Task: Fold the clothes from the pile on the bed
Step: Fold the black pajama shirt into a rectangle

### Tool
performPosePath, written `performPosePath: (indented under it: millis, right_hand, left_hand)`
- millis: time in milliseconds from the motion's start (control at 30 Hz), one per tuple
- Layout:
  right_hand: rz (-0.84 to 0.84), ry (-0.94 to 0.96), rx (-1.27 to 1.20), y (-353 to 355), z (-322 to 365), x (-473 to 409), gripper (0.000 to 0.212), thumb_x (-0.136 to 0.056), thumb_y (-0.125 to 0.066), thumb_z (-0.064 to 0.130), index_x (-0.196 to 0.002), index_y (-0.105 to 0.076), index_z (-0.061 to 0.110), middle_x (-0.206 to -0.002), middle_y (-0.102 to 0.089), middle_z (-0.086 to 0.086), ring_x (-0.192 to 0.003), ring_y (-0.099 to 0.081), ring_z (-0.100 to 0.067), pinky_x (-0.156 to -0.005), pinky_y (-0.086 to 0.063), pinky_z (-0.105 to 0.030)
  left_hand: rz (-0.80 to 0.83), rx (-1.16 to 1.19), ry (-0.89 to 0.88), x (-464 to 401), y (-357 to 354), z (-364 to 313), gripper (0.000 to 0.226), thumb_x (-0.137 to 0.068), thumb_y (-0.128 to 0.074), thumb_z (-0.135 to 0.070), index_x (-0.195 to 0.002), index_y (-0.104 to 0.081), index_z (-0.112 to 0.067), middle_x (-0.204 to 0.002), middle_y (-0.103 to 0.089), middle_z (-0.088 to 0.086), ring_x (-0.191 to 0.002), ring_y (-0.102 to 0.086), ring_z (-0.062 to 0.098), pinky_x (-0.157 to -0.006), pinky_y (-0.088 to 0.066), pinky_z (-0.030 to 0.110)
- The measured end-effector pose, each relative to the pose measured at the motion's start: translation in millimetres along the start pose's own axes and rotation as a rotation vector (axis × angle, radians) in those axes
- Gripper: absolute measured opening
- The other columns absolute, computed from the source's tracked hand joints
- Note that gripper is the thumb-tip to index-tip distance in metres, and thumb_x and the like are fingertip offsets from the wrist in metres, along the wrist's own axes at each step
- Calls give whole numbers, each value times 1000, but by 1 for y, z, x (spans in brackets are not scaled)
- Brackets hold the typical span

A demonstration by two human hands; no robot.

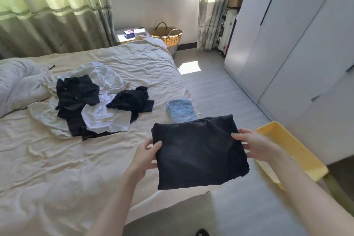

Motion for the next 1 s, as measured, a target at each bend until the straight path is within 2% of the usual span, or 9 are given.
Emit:
performPosePath:
  millis: [200,333,400,467,600,800,900,1000]
  right_hand:
    - [-44,-44,-26,104,-3,-7,21,-95,-56,18,-113,-61,10,-113,-64,-8,-94,-60,-26,-73,-49,-36]
    - [-53,-10,-77,154,7,-31,19,-94,-57,18,-111,-63,12,-111,-65,-7,-94,-61,-26,-75,-50,-38]
    - [-57,-9,-97,176,12,-47,16,-94,-58,18,-108,-63,13,-111,-66,-7,-97,-62,-27,-80,-51,-40]
    - [-47,-8,-88,197,20,-65,15,-93,-58,18,-107,-64,14,-109,-66,-7,-96,-62,-26,-78,-51,-39]
    - [-41,5,-32,244,52,-117,16,-94,-58,17,-109,-63,14,-102,-66,-4,-88,-61,-23,-70,-51,-34]
    - [1,-6,109,300,114,-187,16,-93,-58,17,-108,-62,14,-100,-66,-2,-84,-62,-20,-72,-53,-34]
    - [36,-2,187,313,150,-219,16,-93,-59,17,-108,-63,16,-103,-68,-3,-89,-63,-21,-76,-53,-36]
    - [71,-2,271,312,184,-254,15,-92,-60,18,-107,-64,16,-102,-68,-4,-89,-64,-22,-68,-54,-33]
  left_hand:
    - [32,-4,37,-11,-106,-9,16,-94,-57,-24,-105,-61,-13,-77,-69,0,-63,-65,15,-52,-53,29]
    - [34,-13,25,-38,-152,-29,17,-94,-56,-25,-106,-60,-15,-89,-69,5,-71,-65,19,-56,-54,32]
    - [31,-17,18,-55,-175,-37,16,-94,-56,-26,-105,-60,-15,-90,-69,5,-71,-66,19,-56,-54,32]
    - [23,-14,15,-74,-200,-42,15,-94,-57,-26,-104,-60,-16,-90,-69,4,-72,-66,19,-56,-54,31]
    - [6,35,16,-125,-249,-47,13,-94,-57,-25,-101,-60,-15,-94,-69,6,-74,-66,21,-57,-54,32]
    - [-59,141,61,-184,-312,-63,13,-94,-55,-25,-103,-58,-15,-90,-67,3,-69,-65,16,-55,-53,30]
    - [-79,197,66,-202,-327,-75,14,-94,-55,-26,-105,-58,-17,-94,-67,2,-71,-66,15,-52,-52,28]
    - [-159,255,80,-221,-330,-86,12,-95,-54,-25,-104,-58,-18,-98,-66,3,-75,-66,17,-53,-52,29]
Point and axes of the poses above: each hand's wrist, its own x-axis away from the middle knuckle, its own y-axis out of the back of the hand, z = x × y, the point moved 4 cm from there along -x, towards the middle knuckle
